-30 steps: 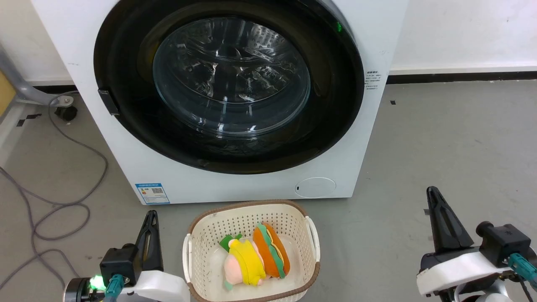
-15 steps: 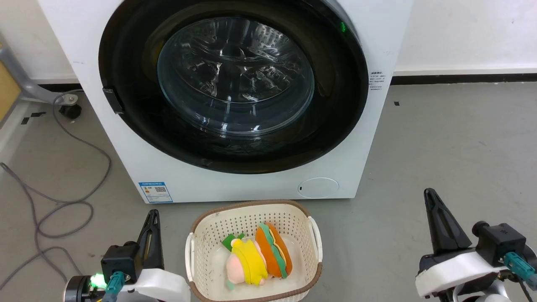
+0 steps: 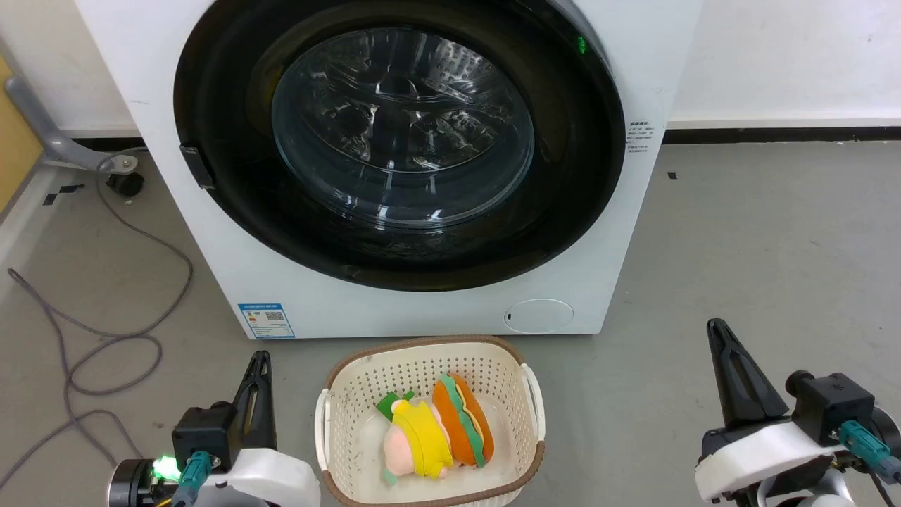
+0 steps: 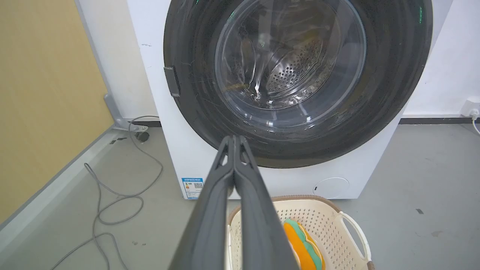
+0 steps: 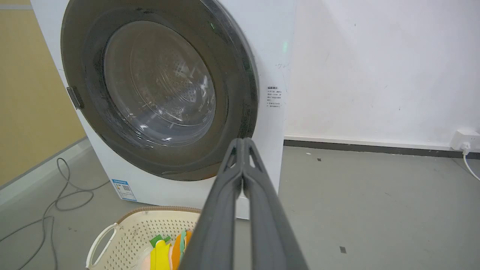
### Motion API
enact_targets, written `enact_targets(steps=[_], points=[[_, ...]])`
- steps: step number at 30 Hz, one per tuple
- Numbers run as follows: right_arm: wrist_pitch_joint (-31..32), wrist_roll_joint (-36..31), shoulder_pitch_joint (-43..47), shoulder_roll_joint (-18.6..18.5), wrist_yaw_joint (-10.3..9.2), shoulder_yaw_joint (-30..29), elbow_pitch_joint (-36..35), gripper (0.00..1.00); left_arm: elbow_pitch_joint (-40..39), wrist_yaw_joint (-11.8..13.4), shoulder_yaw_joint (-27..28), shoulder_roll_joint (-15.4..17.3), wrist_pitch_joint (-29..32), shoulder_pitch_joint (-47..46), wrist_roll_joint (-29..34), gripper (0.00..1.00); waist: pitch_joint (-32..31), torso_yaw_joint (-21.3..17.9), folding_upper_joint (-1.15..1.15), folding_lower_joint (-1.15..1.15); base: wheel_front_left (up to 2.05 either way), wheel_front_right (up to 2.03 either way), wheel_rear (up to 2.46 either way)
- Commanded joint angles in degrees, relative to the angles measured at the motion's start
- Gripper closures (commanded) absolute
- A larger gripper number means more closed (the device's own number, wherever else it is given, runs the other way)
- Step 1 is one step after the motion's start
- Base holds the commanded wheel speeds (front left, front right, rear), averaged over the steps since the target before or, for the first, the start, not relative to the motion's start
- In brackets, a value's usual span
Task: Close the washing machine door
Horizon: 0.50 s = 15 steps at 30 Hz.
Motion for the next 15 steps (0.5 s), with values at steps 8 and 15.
enact_targets(steps=[8,15], points=[[1.43,-1.26,1.35,0.17,-0.03,0.27,-0.89,1.0,-1.04,-0.75,0.14,0.03,1.42,-0.2,0.69,1.0,-0.01,0.47,0.0,0.0,0.0,0.0,0.0],[2.14,-1.77,1.51,0.18,-0.04,0.37,-1.19,1.0,-1.42,-1.04,0.16,0.03,2.12,-0.21,0.89,1.0,-0.02,0.73,0.0,0.0,0.0,0.0,0.0]])
